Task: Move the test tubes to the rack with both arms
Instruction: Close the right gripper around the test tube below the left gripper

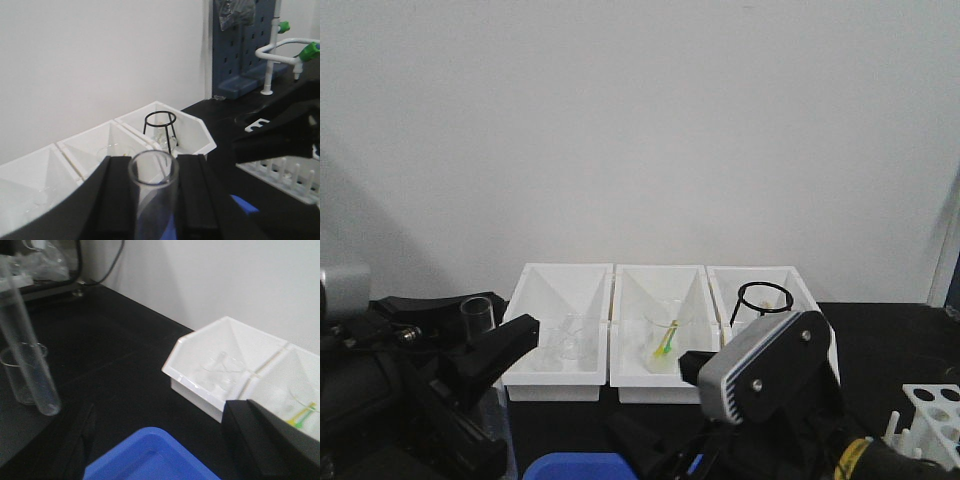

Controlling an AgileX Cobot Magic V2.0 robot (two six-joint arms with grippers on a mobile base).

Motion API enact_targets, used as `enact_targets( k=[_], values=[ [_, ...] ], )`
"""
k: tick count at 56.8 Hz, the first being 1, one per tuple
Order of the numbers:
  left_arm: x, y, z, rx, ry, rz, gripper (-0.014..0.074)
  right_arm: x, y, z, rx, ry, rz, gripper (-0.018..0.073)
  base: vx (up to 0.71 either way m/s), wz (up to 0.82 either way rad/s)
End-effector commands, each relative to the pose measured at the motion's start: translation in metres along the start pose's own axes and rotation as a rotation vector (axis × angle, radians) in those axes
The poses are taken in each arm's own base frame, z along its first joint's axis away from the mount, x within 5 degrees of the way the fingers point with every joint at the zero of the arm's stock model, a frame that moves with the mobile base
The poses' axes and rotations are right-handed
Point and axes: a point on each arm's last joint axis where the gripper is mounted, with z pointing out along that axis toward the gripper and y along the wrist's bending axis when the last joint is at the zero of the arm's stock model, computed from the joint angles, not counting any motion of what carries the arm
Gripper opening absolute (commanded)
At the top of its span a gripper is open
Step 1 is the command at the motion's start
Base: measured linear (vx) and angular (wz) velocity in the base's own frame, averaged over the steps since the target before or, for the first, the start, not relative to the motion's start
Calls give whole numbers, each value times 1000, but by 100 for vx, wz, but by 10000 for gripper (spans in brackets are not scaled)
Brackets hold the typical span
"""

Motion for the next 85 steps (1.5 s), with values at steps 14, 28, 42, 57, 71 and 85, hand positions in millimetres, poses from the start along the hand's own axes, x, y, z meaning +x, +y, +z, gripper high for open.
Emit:
enact_targets(
  k=[14, 28, 42, 57, 71, 85],
  values=[
    [-25, -11, -5, 50, -160, -28, -22, -34, 42, -7, -185, -250, -7, 565, 0, 0],
    [-25, -12, -6, 57, -158, -62, -22, -40, 53, -9, -233, -312, 26, 565, 0, 0],
    [-24, -32, -7, 148, -152, -58, -22, -39, 52, -8, -231, -307, 33, 565, 0, 0],
    [-23, -45, -9, 207, -138, -71, -20, -39, 52, -8, -231, -307, 33, 565, 0, 0],
    [-19, -46, -9, 213, -95, -67, -20, -39, 52, -8, -231, -307, 33, 547, 0, 0],
    [-19, -46, -9, 213, -97, -67, -20, -39, 52, -8, -230, -304, 33, 410, 0, 0]
  ],
)
